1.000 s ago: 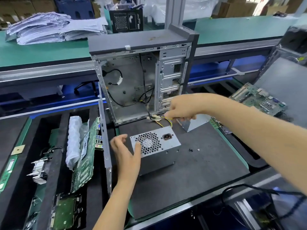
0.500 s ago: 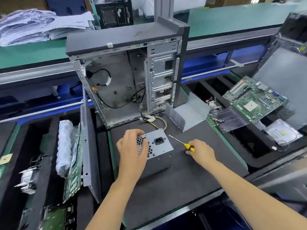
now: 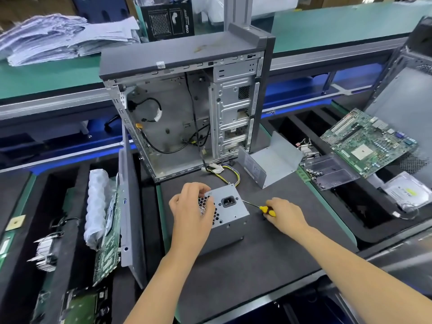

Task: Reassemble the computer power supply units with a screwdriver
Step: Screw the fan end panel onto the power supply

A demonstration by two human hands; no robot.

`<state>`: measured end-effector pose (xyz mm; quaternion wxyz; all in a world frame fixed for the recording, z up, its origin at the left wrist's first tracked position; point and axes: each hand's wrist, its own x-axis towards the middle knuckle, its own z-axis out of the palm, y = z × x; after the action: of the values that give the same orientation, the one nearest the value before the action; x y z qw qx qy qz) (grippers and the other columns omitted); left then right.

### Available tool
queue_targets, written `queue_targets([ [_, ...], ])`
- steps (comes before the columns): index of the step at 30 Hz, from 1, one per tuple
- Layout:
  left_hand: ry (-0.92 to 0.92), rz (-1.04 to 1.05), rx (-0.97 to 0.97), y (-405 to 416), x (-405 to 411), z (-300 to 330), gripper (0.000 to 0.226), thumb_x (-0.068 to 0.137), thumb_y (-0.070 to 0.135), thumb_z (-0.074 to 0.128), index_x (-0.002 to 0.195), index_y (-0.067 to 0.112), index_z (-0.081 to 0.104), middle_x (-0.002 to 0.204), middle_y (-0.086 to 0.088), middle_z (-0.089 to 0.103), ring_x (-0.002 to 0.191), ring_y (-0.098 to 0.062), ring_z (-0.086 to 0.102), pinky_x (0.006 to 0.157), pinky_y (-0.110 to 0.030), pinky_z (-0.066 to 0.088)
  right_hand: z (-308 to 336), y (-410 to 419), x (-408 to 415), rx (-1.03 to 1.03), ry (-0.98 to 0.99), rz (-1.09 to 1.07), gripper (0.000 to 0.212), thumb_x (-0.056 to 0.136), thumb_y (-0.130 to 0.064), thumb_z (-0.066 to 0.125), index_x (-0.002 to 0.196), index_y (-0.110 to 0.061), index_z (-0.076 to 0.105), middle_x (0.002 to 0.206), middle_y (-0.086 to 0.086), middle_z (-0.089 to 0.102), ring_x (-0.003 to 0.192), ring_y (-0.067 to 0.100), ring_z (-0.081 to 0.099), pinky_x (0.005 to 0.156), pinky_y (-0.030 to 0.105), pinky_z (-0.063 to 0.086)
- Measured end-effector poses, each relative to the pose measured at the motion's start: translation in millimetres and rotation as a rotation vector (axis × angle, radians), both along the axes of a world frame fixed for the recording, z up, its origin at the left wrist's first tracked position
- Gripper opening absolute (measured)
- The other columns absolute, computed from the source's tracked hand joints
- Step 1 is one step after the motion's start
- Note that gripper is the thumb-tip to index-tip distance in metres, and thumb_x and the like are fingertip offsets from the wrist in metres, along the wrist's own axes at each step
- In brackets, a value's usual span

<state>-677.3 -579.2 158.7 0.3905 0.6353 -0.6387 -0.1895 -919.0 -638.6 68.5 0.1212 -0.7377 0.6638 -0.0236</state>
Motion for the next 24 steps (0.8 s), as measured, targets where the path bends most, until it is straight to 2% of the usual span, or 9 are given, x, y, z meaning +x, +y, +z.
queue_targets([
  [4, -0.005, -0.086, -0.017, -4, -4, 7, 0.017, 0.088, 0.014, 0.07, 0.085, 0.029, 0.062, 0.093, 0.013, 0.059, 0.085, -0.004, 0.056, 0.091, -0.022, 0.025, 29, 6, 1, -0.07, -0.372, -0.147, 0.026, 0.086, -0.025, 0.064, 0.067, -0.028, 0.047, 0.065, -0.006, 0.054, 0.065, 0.021, 0.052, 0.054, 0.029, 0.041],
  [7, 0.013, -0.166, 0.052, -11, -14, 13, 0.02, 0.088, 0.021, 0.071, 0.074, 0.035, 0.066, 0.086, 0.012, 0.059, 0.079, -0.003, 0.054, 0.084, -0.023, 0.022, 72, 7, 15, -0.15, -0.534, -0.072, 0.025, 0.081, -0.021, 0.071, 0.065, -0.022, 0.052, 0.053, -0.007, 0.044, 0.049, 0.007, 0.04, 0.047, 0.016, 0.032],
  [9, 0.057, -0.189, 0.078, -16, -19, 18, 0.018, 0.089, 0.024, 0.069, 0.075, 0.035, 0.07, 0.084, 0.011, 0.061, 0.079, -0.002, 0.054, 0.086, -0.028, 0.025, 104, 9, 30, -0.171, -0.617, 0.01, 0.025, 0.078, -0.02, 0.075, 0.064, -0.02, 0.055, 0.053, -0.008, 0.046, 0.051, 0.003, 0.04, 0.05, 0.013, 0.034],
  [11, 0.128, -0.206, 0.091, -19, -20, 21, 0.012, 0.09, 0.024, 0.068, 0.08, 0.028, 0.075, 0.084, 0.009, 0.065, 0.079, -0.003, 0.055, 0.092, -0.036, 0.034, 130, 12, 44, -0.106, -0.77, 0.079, 0.018, 0.077, -0.02, 0.077, 0.069, -0.023, 0.062, 0.06, -0.009, 0.059, 0.054, -0.002, 0.048, 0.052, 0.007, 0.036],
  [14, 0.293, -0.24, 0.117, -16, -14, 23, 0.014, 0.092, 0.022, 0.065, 0.082, 0.027, 0.074, 0.084, 0.006, 0.071, 0.081, -0.008, 0.061, 0.083, -0.035, 0.047, 151, 19, 55, 0.058, -0.99, 0.189, 0.012, 0.081, -0.018, 0.075, 0.093, -0.022, 0.072, 0.072, -0.012, 0.066, 0.057, -0.003, 0.054, 0.05, 0.006, 0.038],
  [17, 0.471, -0.274, 0.177, -9, -6, 23, 0.018, 0.096, 0.021, 0.06, 0.088, 0.024, 0.076, 0.085, 0.007, 0.073, 0.083, -0.01, 0.065, 0.073, -0.026, 0.05, 153, 23, 62, 0.114, -1.034, 0.219, 0.007, 0.084, -0.023, 0.072, 0.09, -0.027, 0.072, 0.063, -0.014, 0.062, 0.047, 0.0, 0.046, 0.046, 0.01, 0.036],
  [20, 0.621, -0.284, 0.225, -4, 0, 22, 0.025, 0.097, 0.028, 0.057, 0.083, 0.023, 0.077, 0.062, 0.014, 0.061, 0.06, -0.002, 0.052, 0.058, -0.011, 0.039, 152, 25, 71, 0.111, -1.038, 0.221, 0.006, 0.081, -0.027, 0.075, 0.083, -0.027, 0.07, 0.068, -0.009, 0.066, 0.052, 0.003, 0.051, 0.048, 0.016, 0.041],
  [22, 0.749, -0.263, 0.253, -2, 1, 22, 0.031, 0.092, 0.038, 0.058, 0.085, 0.014, 0.077, 0.059, 0.005, 0.046, 0.056, -0.008, 0.038, 0.053, -0.016, 0.031, 150, 25, 76, 0.074, -1.01, 0.229, 0.011, 0.076, -0.026, 0.079, 0.079, -0.028, 0.069, 0.078, -0.014, 0.064, 0.065, 0.004, 0.057, 0.059, 0.015, 0.045],
  [24, 0.911, -0.268, 0.272, -1, 1, 20, 0.034, 0.087, 0.037, 0.062, 0.088, 0.007, 0.077, 0.065, -0.005, 0.044, 0.058, -0.01, 0.036, 0.054, -0.02, 0.031, 150, 24, 79, 0.049, -0.985, 0.251, 0.015, 0.073, -0.023, 0.082, 0.077, -0.027, 0.068, 0.077, -0.02, 0.056, 0.068, 0.0, 0.055, 0.063, 0.011, 0.043],
])
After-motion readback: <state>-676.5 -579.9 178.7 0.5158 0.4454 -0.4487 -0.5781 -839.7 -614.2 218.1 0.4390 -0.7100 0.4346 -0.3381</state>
